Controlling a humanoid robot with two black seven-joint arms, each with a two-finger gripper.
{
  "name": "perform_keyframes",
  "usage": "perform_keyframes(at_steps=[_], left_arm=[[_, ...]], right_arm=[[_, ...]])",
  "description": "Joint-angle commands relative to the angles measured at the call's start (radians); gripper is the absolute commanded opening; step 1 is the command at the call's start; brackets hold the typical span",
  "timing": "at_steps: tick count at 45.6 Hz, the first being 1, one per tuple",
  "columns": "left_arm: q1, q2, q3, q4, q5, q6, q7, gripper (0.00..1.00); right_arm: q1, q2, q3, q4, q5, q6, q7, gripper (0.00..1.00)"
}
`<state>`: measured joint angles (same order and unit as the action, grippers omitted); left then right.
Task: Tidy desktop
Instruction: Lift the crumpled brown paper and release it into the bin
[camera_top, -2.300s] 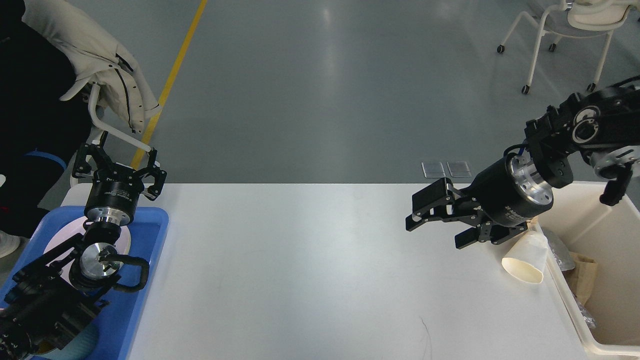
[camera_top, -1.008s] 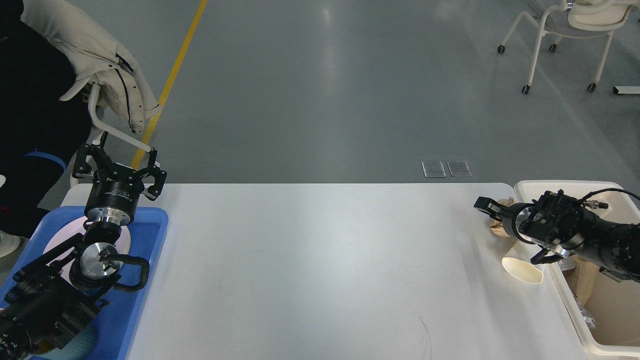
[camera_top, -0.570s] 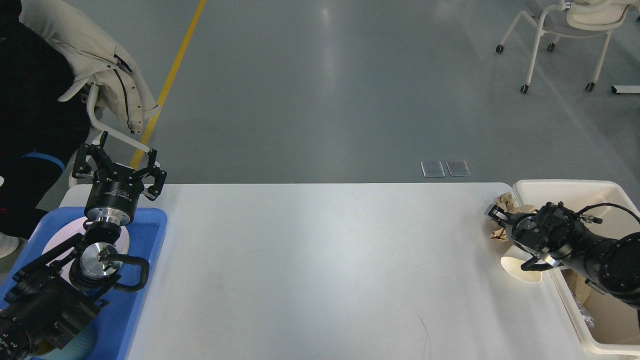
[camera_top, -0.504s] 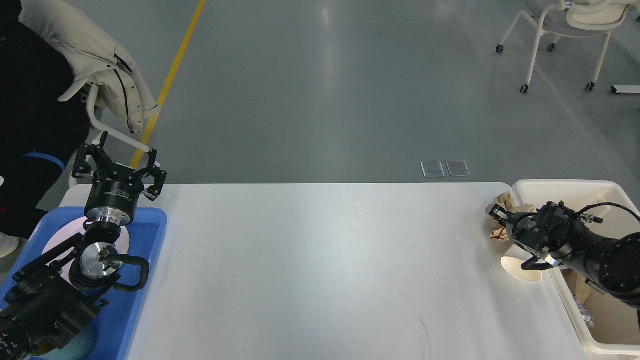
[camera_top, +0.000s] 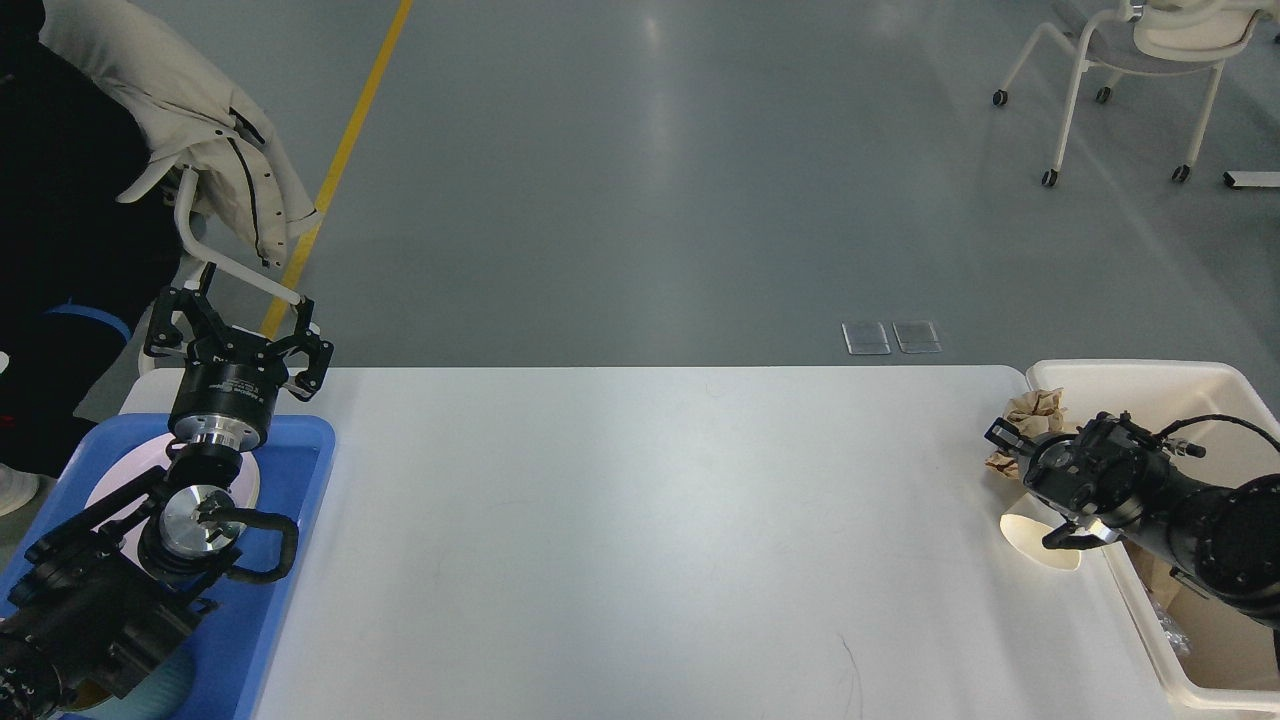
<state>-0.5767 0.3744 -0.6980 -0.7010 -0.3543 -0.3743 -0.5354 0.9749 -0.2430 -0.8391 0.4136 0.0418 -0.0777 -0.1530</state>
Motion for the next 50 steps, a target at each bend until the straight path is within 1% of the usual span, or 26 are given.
perform_keyframes(at_steps=[1, 15, 20, 24, 27, 30, 33, 36, 39, 47, 50], left_arm=[[0.000, 0.000, 0.000, 0.000, 0.000, 0.000, 0.000, 0.97], [0.000, 0.000, 0.000, 0.000, 0.000, 0.000, 0.000, 0.97], [0.000, -0.002, 0.000, 0.000, 0.000, 0.000, 0.000, 0.97], [0.000, -0.002, 0.000, 0.000, 0.000, 0.000, 0.000, 0.97], [0.000, 0.000, 0.000, 0.000, 0.000, 0.000, 0.000, 0.97], [0.000, 0.000, 0.000, 0.000, 0.000, 0.000, 0.000, 0.97], [0.000, 0.000, 0.000, 0.000, 0.000, 0.000, 0.000, 0.97], [0.000, 0.000, 0.000, 0.000, 0.000, 0.000, 0.000, 0.97], [0.000, 0.000, 0.000, 0.000, 0.000, 0.000, 0.000, 0.97], [0.000, 0.000, 0.000, 0.000, 0.000, 0.000, 0.000, 0.97], [-0.002, 0.000, 0.000, 0.000, 0.000, 0.000, 0.000, 0.97]], right_arm=[[-0.001, -0.005, -0.002, 0.002, 0.000, -0.005, -0.005, 0.00], [0.056, -0.015, -0.006, 0.019, -0.008, 0.003, 0.003, 0.00], [0.106, -0.051, -0.014, 0.071, -0.019, 0.012, 0.012, 0.00], [0.235, -0.117, -0.055, 0.244, -0.057, 0.067, 0.047, 0.00], [0.355, -0.168, -0.092, 0.394, -0.115, 0.134, 0.088, 0.00], [0.476, -0.217, -0.113, 0.557, -0.180, 0.223, 0.136, 0.00], [0.594, -0.254, -0.114, 0.689, -0.238, 0.301, 0.174, 0.00], [0.720, -0.282, -0.117, 0.810, -0.281, 0.406, 0.216, 0.00], [0.841, -0.291, -0.117, 0.908, -0.304, 0.504, 0.233, 0.00], [1.096, -0.291, -0.120, 1.151, -0.309, 0.700, 0.244, 0.00], [1.166, -0.285, -0.120, 1.234, -0.309, 0.737, 0.244, 0.00]])
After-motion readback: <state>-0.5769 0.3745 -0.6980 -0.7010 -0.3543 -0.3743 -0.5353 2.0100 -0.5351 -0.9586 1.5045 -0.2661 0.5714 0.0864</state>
